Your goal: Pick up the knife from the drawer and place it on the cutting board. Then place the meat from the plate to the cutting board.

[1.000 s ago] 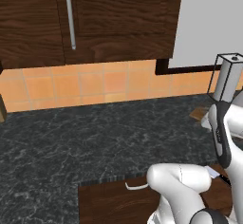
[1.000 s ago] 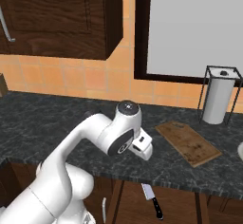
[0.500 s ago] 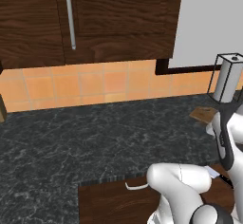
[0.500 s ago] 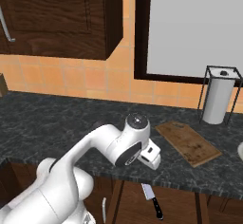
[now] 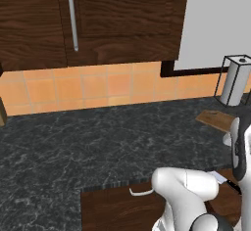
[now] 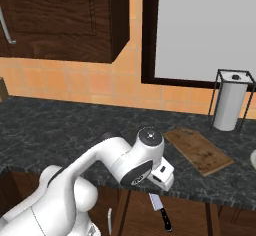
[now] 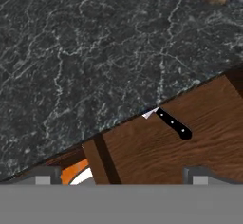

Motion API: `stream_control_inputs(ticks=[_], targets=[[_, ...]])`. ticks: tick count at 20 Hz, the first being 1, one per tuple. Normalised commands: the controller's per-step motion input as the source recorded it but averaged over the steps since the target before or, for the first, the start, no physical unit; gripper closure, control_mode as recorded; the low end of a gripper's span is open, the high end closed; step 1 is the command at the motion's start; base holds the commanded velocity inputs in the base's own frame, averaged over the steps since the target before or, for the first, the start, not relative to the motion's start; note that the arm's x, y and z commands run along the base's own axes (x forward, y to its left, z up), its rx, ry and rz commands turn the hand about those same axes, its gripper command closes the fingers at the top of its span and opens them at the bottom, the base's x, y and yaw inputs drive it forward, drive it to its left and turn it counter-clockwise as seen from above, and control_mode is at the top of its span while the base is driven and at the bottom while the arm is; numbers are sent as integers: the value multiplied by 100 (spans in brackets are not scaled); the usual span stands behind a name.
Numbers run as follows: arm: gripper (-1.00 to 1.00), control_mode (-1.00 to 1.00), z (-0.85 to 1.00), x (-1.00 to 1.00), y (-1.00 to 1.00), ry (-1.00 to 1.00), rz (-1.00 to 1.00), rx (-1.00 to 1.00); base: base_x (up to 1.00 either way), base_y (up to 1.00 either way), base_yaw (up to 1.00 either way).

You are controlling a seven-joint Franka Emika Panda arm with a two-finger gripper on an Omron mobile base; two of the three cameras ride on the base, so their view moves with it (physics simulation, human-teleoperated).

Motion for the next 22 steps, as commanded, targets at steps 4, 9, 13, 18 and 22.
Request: stream_control_inputs(ticks=[4, 9, 13, 18, 22], targets=[[-100, -100, 2, -77, -2, 0, 5, 3, 0, 0, 0], [-100, -100, -1, -29, -16, 11, 1, -2, 0, 0, 0], [-100, -100, -6, -30, -13, 12, 0, -6, 0, 0, 0], [-100, -100, -3, -36, -16, 11, 1, 0, 0, 0, 0], [-100, -100, 0, -44, -15, 10, 0, 0, 0, 0, 0]])
